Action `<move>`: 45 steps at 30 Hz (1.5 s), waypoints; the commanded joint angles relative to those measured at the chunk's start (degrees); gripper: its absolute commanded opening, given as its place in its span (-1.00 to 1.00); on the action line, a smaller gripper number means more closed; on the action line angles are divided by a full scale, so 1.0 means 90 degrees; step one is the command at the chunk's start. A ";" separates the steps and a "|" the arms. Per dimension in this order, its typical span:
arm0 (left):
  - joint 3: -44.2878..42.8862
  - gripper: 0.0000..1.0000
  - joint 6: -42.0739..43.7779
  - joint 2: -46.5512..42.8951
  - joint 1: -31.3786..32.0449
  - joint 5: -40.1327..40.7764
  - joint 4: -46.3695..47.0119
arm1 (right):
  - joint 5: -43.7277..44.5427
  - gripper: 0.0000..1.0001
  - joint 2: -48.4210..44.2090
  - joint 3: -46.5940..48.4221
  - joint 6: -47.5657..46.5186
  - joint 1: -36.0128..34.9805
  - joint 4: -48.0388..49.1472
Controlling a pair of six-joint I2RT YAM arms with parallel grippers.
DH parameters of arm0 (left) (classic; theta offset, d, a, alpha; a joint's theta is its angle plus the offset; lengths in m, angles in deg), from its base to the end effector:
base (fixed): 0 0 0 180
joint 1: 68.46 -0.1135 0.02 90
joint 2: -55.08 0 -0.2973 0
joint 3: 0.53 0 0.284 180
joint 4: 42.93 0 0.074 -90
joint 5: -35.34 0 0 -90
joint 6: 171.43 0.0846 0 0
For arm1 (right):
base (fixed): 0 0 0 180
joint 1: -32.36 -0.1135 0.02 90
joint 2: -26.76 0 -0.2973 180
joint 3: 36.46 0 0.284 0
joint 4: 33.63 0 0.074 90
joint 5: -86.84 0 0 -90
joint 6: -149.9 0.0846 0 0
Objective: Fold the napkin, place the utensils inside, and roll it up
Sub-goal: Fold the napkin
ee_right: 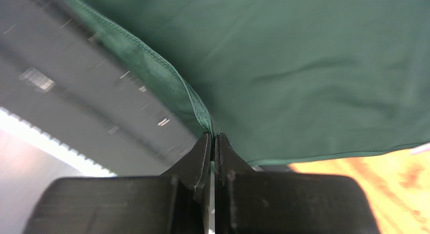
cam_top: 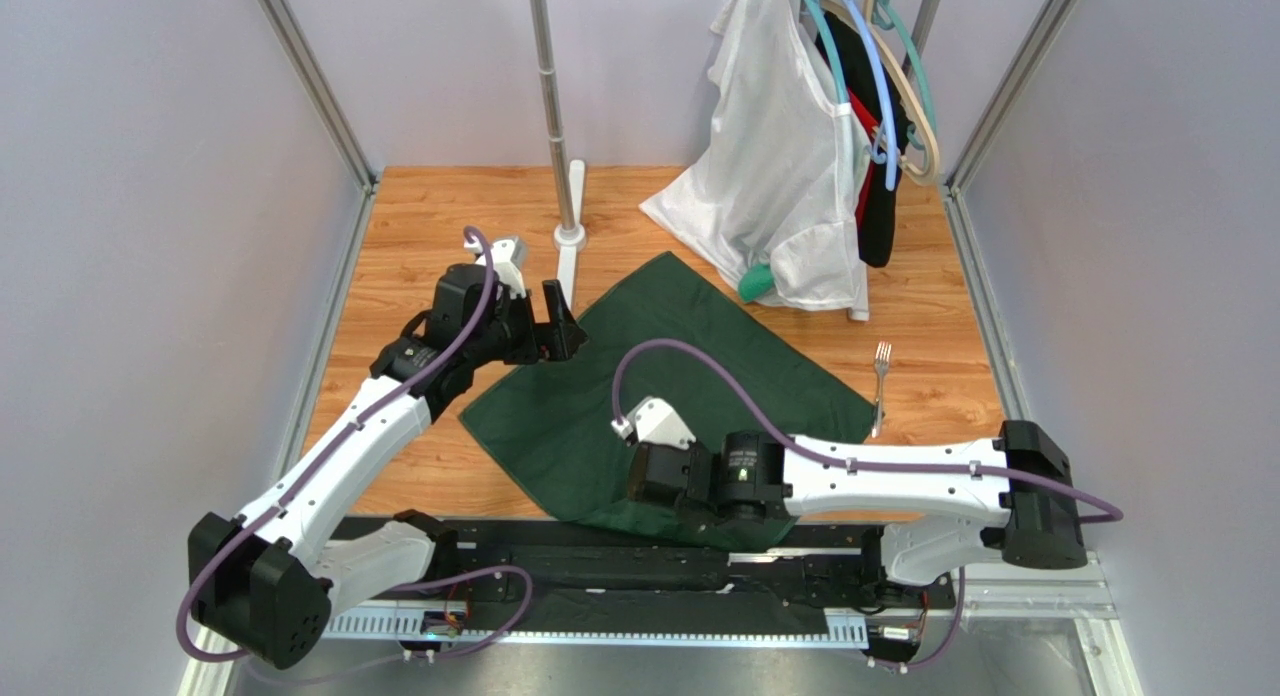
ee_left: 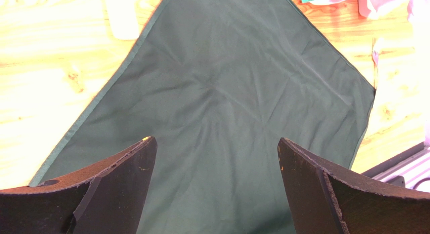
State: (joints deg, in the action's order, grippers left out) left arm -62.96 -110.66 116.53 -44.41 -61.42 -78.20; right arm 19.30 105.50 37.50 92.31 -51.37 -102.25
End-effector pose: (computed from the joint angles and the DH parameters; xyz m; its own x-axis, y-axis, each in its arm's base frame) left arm 0.2630 -0.1283 0.2905 -0.6900 -0.2231 -0.6886 0.1794 0.8689 -0.4613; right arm 0.0636 0.2832 0.2356 -0.5743 -0.6920 -0.4374 -0.7094 0.6874 -0.1560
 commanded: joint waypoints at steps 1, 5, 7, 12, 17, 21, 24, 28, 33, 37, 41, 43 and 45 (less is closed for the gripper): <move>-0.0336 0.98 0.0172 -0.0051 -0.0085 0.0009 -0.0171 | 0.0298 -1.00 -0.0107 0.0325 -0.1129 0.0600 0.0371; -0.0355 0.98 0.0201 -0.0002 -0.0114 -0.0049 -0.0171 | -0.0364 -1.00 0.0069 0.0579 -0.1276 0.0621 0.0196; -0.0346 0.98 0.0201 0.0018 -0.0124 -0.0068 -0.0171 | -0.0561 -1.00 0.0108 0.0638 -0.1121 0.0466 0.0049; -0.0297 0.98 0.0201 -0.0031 -0.0143 -0.0108 -0.0152 | -0.0689 -1.00 0.0118 0.0794 -0.0467 -0.0413 -0.0420; -0.0258 0.98 0.0172 -0.0070 -0.0143 -0.0215 -0.0132 | -0.0572 -1.00 0.0304 0.1028 0.0081 -0.1077 -0.0654; -0.0190 0.98 0.0152 -0.0148 -0.0143 -0.0283 -0.0122 | -0.0513 -1.00 0.0499 0.1126 0.0451 -0.1390 -0.0723; -0.0180 0.98 0.0152 -0.0246 -0.0143 -0.0284 -0.0142 | -0.0455 -1.00 0.0548 0.1233 0.0695 -0.1625 -0.0791; -0.0180 0.98 0.0152 -0.0324 -0.0143 -0.0254 -0.0171 | -0.0347 -1.00 0.0538 0.1273 0.0950 -0.1840 -0.0957; -0.0189 0.98 0.0153 -0.0324 -0.0143 -0.0254 -0.0190 | -0.0298 -1.00 0.0509 0.1302 0.1116 -0.1947 -0.1065; -0.0189 0.98 0.0172 -0.0334 -0.0143 -0.0254 -0.0200 | -0.0357 -1.00 0.0538 0.1380 0.1185 -0.2035 -0.1074; -0.0199 0.98 0.0172 -0.0353 -0.0134 -0.0254 -0.0220 | -0.0454 -1.00 0.0548 0.1351 0.1321 -0.2123 -0.0987; -0.0209 0.98 0.0162 -0.0392 -0.0143 -0.0254 -0.0230 | -0.0513 -1.00 0.0538 0.1312 0.1399 -0.2162 -0.0919; -0.0219 0.98 0.0172 -0.0392 -0.0134 -0.0244 -0.0249 | -0.0523 -1.00 0.0528 0.1273 0.1477 -0.2191 -0.0889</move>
State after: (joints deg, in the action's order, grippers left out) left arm -63.77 -109.65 114.54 -45.37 -63.26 -80.41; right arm 14.68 110.72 47.68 102.69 -70.18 -111.45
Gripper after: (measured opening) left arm 0.990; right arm 0.017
